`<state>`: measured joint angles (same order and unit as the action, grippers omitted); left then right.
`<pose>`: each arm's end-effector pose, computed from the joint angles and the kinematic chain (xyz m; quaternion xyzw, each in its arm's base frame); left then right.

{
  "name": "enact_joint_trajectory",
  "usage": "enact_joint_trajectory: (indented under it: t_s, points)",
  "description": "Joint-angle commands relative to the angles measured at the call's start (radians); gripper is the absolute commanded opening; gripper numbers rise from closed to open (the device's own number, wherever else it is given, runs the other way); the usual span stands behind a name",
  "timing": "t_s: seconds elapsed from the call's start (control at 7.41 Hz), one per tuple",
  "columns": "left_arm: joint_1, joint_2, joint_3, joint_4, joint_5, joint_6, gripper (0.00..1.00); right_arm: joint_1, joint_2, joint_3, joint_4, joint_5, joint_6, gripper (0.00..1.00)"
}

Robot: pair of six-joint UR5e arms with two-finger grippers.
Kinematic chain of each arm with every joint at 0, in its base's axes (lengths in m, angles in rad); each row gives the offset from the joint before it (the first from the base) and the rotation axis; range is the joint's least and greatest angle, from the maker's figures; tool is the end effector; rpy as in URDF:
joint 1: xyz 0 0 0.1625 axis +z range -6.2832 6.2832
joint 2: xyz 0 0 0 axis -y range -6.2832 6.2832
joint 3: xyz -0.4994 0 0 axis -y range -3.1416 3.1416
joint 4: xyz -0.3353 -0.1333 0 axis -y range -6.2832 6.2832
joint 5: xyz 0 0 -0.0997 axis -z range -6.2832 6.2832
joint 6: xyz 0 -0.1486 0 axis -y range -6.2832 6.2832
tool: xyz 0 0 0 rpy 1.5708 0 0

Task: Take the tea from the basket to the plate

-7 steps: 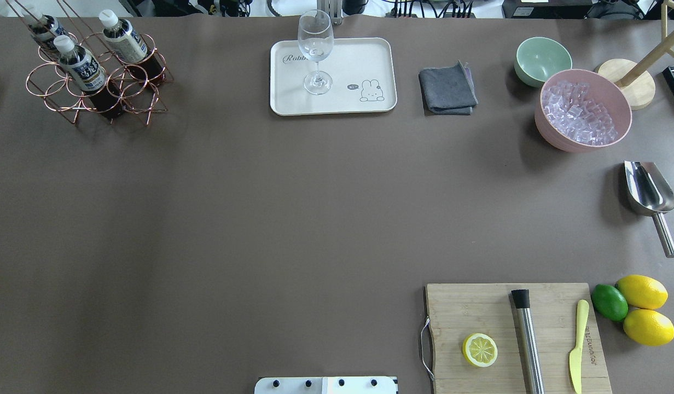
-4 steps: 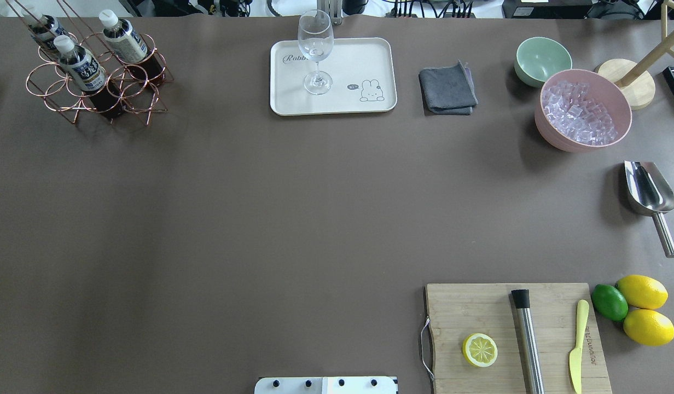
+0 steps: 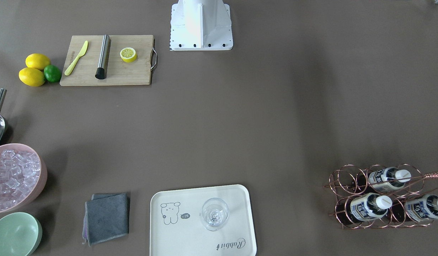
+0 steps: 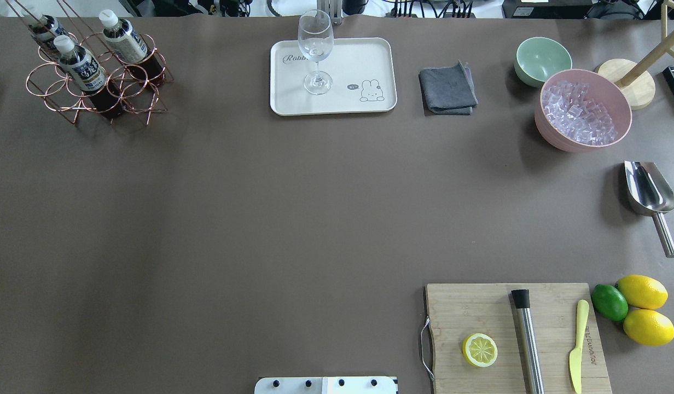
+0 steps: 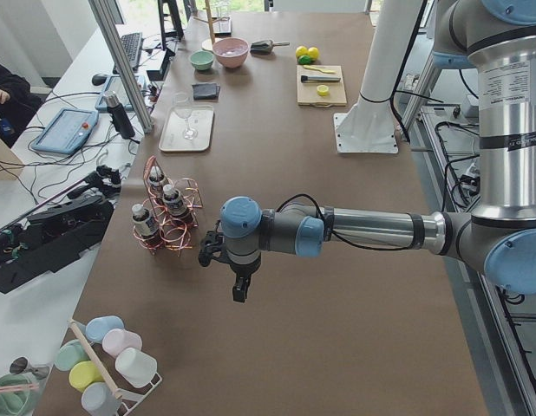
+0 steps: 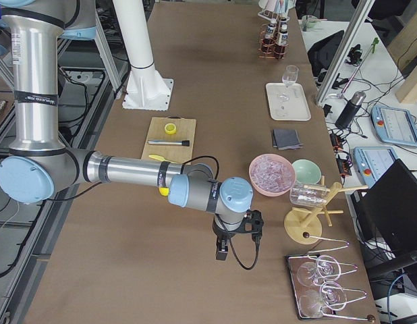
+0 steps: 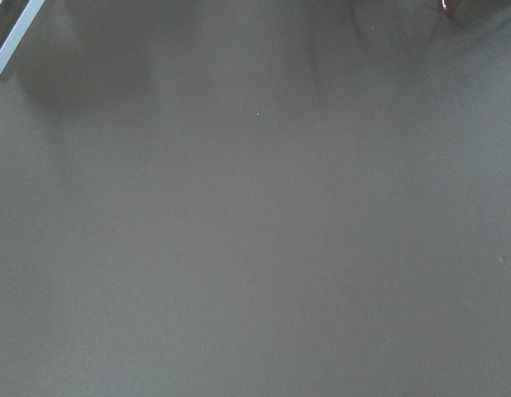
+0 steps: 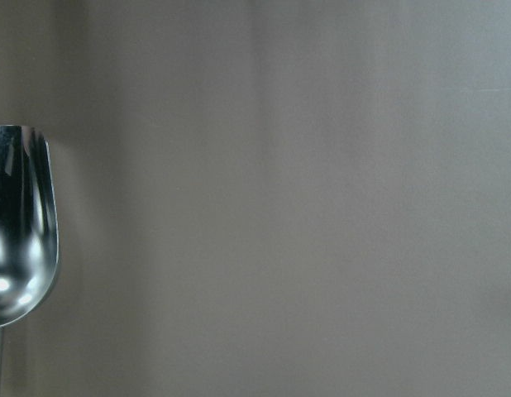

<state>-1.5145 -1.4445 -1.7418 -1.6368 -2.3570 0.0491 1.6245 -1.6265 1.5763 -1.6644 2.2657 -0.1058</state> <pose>-0.0066 -0.3837 0.7363 0.0497 0.3827 0.0697 0.9199 0.0590 -0.3868 0.8052 -0.0403 -0.3439 0.0000 0.9381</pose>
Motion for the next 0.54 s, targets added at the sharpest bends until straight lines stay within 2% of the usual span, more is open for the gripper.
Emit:
enact_joint_trajectory:
  t_s: [0.0, 0.41]
  points:
    - [-0.001, -0.004, -0.005, 0.0, -0.002, 0.0, 0.98, 0.0, -0.001, 0.001, 0.0, 0.0, 0.0, 1.0]
    - [0.0, -0.057, -0.013, 0.0, -0.007, 0.014, 0.98, 0.0, 0.0, 0.002, 0.0, 0.001, 0.0, 1.0]
